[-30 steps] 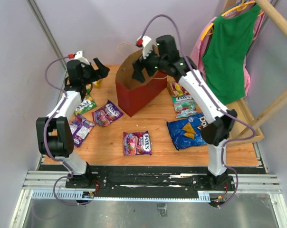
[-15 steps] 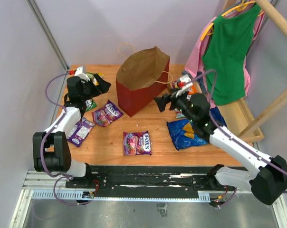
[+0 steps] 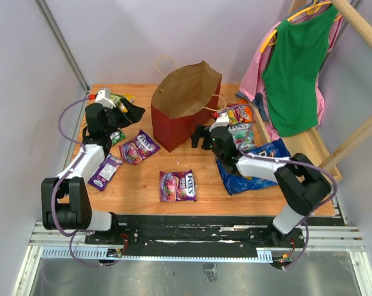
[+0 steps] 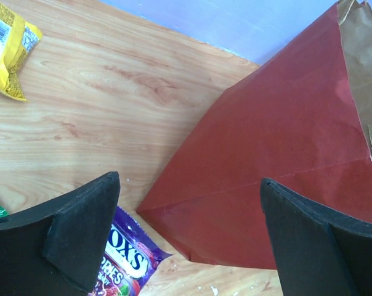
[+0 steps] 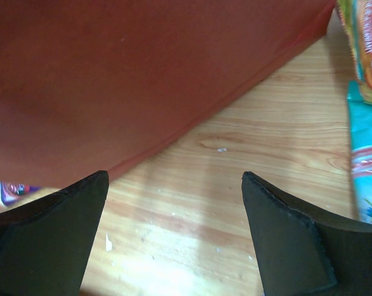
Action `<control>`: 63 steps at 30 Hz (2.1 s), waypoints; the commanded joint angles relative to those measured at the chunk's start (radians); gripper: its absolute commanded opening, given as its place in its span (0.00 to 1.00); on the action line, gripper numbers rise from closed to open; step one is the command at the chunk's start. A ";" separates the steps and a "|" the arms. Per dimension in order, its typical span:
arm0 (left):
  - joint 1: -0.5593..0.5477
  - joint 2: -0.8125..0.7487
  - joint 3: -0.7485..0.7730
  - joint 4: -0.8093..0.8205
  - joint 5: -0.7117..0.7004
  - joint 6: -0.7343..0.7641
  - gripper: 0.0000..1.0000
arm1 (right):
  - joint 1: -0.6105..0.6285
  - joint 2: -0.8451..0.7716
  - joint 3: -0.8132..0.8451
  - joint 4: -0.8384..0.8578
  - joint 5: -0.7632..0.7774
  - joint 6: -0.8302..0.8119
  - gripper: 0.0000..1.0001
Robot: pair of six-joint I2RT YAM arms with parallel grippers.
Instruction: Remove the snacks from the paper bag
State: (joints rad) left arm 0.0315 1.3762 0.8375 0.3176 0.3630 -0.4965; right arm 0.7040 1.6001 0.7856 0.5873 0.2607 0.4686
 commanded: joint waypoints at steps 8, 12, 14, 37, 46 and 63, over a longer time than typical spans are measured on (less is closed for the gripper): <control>0.002 -0.040 -0.025 0.014 0.009 0.021 1.00 | 0.019 0.255 0.162 0.003 -0.016 0.337 0.89; 0.002 -0.033 -0.026 0.021 0.017 0.016 1.00 | 0.027 0.331 0.226 -0.001 -0.023 0.416 0.89; 0.002 -0.032 -0.028 0.025 0.021 0.014 1.00 | 0.031 0.371 0.273 -0.002 -0.045 0.444 0.89; 0.005 -0.068 -0.015 -0.061 -0.059 0.061 1.00 | -0.027 0.814 0.893 0.022 -0.047 0.401 0.91; 0.008 -0.102 -0.025 -0.079 -0.077 0.060 1.00 | -0.048 0.316 0.464 -0.029 -0.254 0.034 1.00; 0.010 -0.125 0.000 -0.120 0.014 0.063 1.00 | -0.032 -0.202 -0.265 -0.043 -0.754 0.111 0.62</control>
State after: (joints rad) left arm 0.0372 1.2831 0.8204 0.1982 0.3511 -0.4492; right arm 0.6609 1.3869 0.5121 0.4374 -0.3664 0.5503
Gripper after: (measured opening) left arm 0.994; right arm 0.679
